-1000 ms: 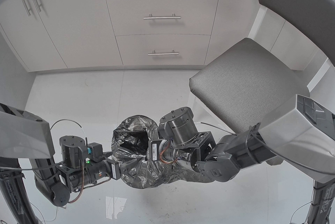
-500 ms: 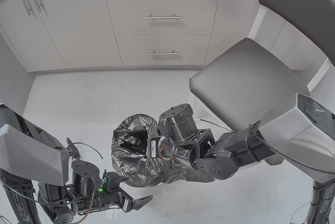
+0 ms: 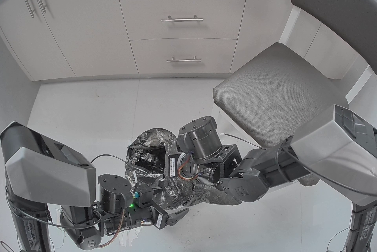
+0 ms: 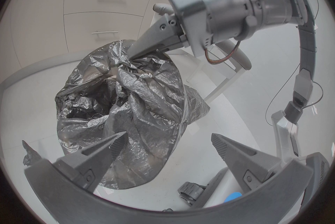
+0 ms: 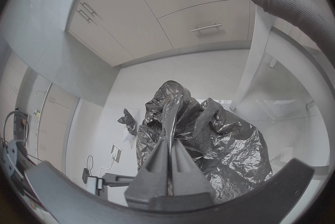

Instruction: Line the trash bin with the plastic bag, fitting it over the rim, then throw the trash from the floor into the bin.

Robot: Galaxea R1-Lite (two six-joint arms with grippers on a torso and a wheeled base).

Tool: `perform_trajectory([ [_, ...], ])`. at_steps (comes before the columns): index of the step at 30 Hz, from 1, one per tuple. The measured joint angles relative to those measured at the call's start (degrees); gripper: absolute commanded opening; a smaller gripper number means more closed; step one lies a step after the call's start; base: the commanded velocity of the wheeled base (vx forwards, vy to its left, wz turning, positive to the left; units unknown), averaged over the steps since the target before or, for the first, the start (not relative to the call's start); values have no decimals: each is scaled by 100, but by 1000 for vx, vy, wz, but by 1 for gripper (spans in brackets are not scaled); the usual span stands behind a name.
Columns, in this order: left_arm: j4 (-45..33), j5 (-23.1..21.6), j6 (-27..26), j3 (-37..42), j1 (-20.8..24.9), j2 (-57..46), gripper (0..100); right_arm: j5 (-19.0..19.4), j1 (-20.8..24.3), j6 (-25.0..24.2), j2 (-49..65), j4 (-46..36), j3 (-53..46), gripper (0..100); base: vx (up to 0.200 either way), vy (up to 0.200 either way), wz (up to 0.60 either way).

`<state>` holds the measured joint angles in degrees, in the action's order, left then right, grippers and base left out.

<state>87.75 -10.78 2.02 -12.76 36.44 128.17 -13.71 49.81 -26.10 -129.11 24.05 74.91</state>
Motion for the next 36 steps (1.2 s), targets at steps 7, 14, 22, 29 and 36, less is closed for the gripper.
perform_trajectory([
  [7,0,5,24,-308,11,302,100,-11,24,0,22,-2,41,0,0,0,0],
  [14,0,13,132,-416,13,427,0,-21,46,0,34,0,45,0,0,0,0],
  [22,2,-6,512,-496,13,455,0,-40,60,-1,39,-2,37,0,0,0,0],
  [29,2,-50,1336,-573,-138,408,0,-227,112,82,39,-52,34,0,0,0,0],
  [36,9,-57,1379,-612,-201,293,0,-290,129,150,30,-62,33,100,0,0,0],
])
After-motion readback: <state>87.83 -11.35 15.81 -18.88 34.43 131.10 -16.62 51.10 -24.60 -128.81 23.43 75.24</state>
